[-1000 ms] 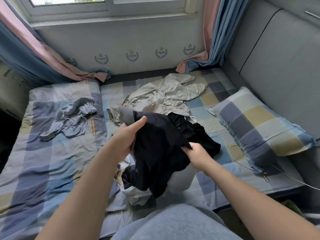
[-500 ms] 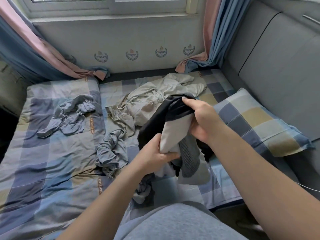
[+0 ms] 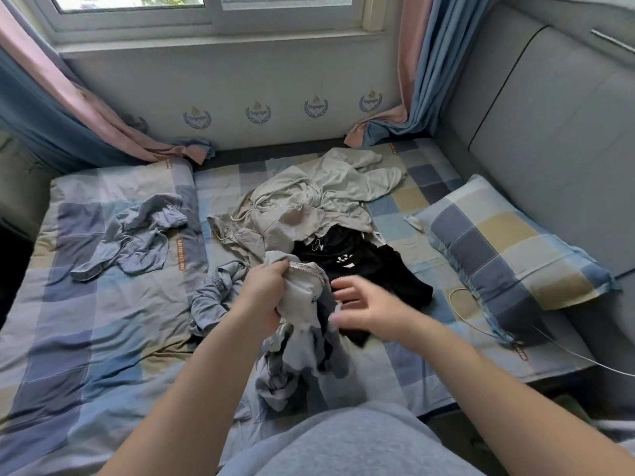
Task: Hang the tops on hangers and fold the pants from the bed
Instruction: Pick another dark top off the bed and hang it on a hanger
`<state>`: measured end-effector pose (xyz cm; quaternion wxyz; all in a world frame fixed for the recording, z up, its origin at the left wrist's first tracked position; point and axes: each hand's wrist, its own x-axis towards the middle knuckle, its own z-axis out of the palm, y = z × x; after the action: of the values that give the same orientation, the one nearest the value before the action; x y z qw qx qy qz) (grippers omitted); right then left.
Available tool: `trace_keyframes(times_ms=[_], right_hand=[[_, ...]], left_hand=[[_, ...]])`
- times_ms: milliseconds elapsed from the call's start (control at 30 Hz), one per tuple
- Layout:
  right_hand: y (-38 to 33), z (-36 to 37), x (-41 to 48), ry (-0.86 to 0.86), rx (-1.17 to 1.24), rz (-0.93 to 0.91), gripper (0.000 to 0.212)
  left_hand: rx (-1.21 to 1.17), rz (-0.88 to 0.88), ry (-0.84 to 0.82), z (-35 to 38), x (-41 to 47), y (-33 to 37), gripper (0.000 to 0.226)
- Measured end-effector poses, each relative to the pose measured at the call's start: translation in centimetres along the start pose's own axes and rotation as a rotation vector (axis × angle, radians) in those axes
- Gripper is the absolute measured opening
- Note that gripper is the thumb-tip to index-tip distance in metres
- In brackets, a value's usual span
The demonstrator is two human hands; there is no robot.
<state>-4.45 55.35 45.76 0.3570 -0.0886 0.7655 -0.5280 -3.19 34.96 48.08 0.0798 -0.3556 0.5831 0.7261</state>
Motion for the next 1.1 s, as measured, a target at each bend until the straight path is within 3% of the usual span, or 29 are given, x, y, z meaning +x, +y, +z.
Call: trace_keyframes(times_ms=[67,100,200,267,500,600,700,767,833,900,1100], right_hand=[[1.7,1.7,0.5,-0.070,-0.096,0.012,0.067],[2.5,2.5,0.9,-0.060,-0.121,0.017,0.063],[4.1,3.5,2.1,0.066,-0.129,0.044,0.031],[4.6,3.3,2.4,0.116,-0.127,0.024,0.020],[3.9,0.3,2.0,0.268,0.059,-0.049,0.023],[2.7,-1.3,1.4,0.336,0.135,-0.147,0.025],[0.1,-2.6,0.6,0.369,0.091,-0.274,0.023],[-2.0,-3.1,0.0,0.344,0.049,-0.357,0.019],[-4.0,-3.3,-0.5,0.285,-0.041,-0.412,0.017],[-5.4,-3.2,-1.0,0.215,-0.163,-0.438,0.017],[-5.9,-4.4,-1.8,0.123,-0.257,-0.452,0.015]], left_hand=[[-0.048,-0.020,-0.028,0.4,-0.7,0.1,0.021],[-0.076,-0.022,-0.051,0.5,-1.0,0.3,0.021],[-0.138,-0.031,-0.099,0.0,-1.7,1.6,0.023],[-0.160,-0.047,-0.104,-0.6,-1.9,2.2,0.025],[-0.173,-0.025,-0.051,-3.0,-1.1,1.7,0.029],[0.293,0.045,0.030,-4.6,-0.4,1.1,0.028],[1.040,-0.043,-0.124,-5.7,0.0,0.1,0.018],[1.224,0.068,-0.198,-5.4,0.1,-0.7,0.037],[0.930,0.255,-0.294,-3.9,-0.7,-0.5,0.057],[0.640,0.330,-0.455,-1.9,-1.6,0.1,0.054],[0.571,0.487,-0.490,0.7,-1.6,0.0,0.012]])
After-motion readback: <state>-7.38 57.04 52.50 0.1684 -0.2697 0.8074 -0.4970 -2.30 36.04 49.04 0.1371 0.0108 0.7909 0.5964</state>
